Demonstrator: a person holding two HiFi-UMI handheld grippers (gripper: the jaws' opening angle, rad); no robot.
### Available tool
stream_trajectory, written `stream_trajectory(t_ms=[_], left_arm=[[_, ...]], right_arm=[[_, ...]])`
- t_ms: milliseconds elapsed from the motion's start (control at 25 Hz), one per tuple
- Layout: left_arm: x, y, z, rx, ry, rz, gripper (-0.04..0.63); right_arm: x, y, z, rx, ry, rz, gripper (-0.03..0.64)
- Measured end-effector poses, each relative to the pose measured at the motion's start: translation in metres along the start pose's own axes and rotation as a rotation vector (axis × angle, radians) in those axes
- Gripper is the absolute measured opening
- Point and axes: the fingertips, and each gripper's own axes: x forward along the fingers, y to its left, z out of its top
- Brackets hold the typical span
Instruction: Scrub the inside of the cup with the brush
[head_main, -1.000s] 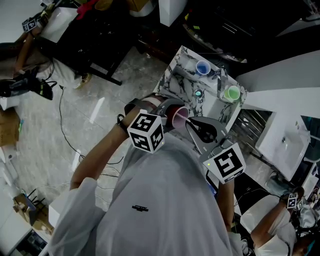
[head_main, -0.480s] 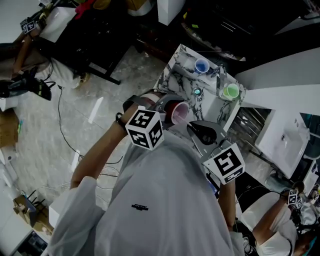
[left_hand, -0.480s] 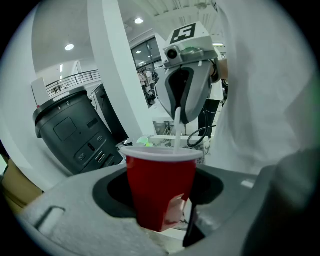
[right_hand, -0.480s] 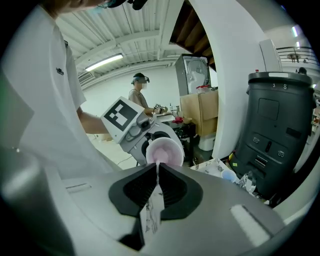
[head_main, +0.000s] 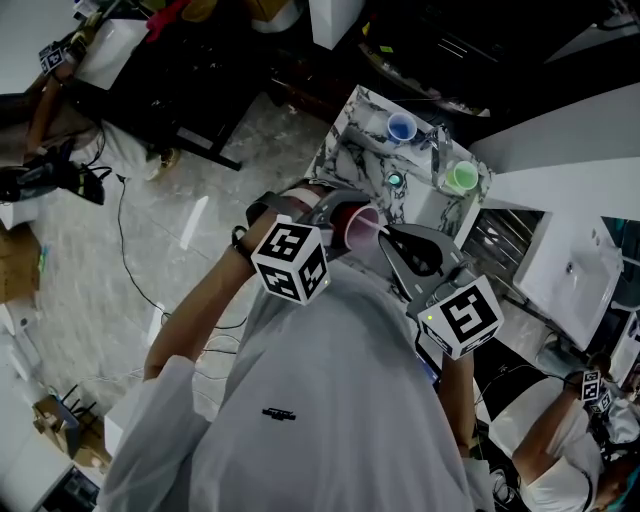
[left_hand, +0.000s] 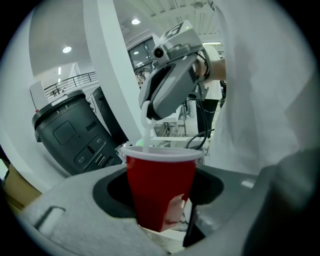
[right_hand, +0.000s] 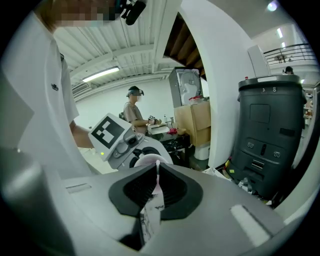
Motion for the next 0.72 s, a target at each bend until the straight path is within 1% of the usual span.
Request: stream_trajectory(t_ms=[120, 280, 440, 720], left_arm=[[-0.005, 0.003, 0.000, -0.017, -0.007, 0.009, 0.272], [-0.010, 0.013, -0.002, -0.074, -0.022, 0.060, 0.272], [-0.013, 0.015, -0.011, -0.120, -0.009, 0.067, 0.272], [-0.014, 0.026, -0.009, -0.197, -0.039, 0.113, 0.272]], right_arm=[[-0.002, -0.006, -0.001, 0.025, -0.004, -0.030, 0.025], [-0.005, -0.012, -0.005, 0.028, 0.010, -0.036, 0.025], [-0.015, -0.010, -0.010, 0.080, -0.028, -0.049, 0.023], [-0.047, -0.025, -0.006, 0.134, -0.095, -0.127, 0.025]])
